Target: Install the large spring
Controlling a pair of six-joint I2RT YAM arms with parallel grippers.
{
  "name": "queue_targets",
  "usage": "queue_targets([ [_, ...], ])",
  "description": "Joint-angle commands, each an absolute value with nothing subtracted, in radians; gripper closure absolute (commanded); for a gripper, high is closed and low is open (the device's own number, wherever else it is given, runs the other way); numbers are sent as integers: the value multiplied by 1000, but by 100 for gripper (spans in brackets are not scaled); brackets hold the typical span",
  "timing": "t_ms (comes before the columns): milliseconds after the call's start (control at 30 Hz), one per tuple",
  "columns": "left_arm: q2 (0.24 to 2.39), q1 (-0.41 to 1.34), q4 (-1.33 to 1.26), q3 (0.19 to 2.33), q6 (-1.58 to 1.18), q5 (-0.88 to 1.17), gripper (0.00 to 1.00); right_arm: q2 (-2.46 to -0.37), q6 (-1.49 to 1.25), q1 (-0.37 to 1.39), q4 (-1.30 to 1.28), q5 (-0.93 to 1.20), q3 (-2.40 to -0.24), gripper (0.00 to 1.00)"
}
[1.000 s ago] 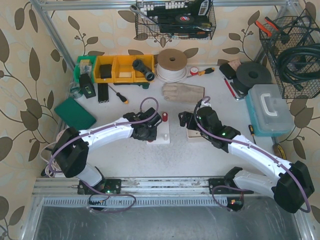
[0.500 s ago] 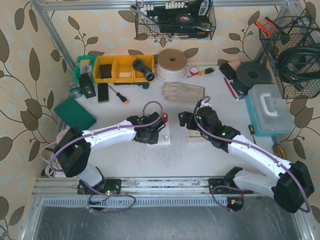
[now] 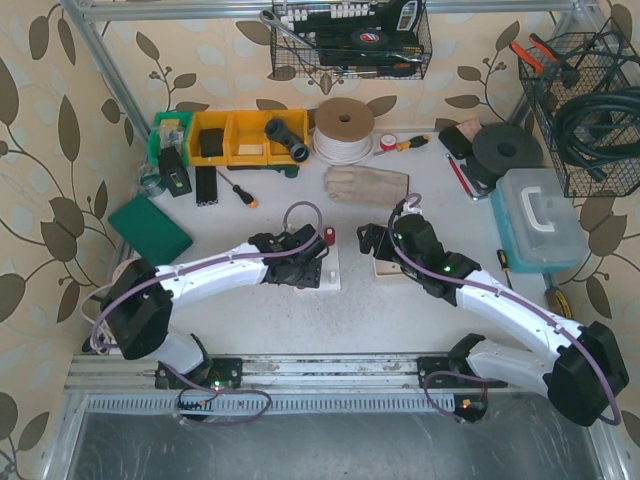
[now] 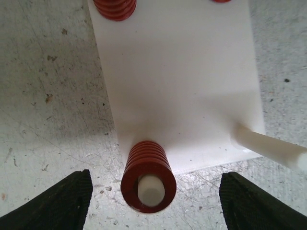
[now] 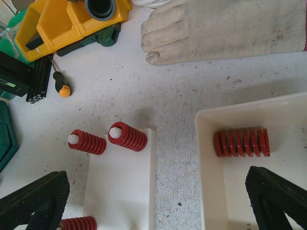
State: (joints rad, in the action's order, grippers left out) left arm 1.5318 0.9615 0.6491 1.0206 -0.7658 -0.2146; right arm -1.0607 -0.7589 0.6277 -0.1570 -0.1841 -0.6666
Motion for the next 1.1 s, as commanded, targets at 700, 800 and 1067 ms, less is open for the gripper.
queue_targets([
  [700,1028,1032,390,721,-810,-363,27,-1320,-750,359,-574,110,-867,34],
  [800,985,1031,359,683,-813,-371,27,-1374,-722,359,-588,72,-892,56],
  [1067,916,1032,298,620,-813,-378,27,-1455,-665,352,-601,-56,-968,63],
])
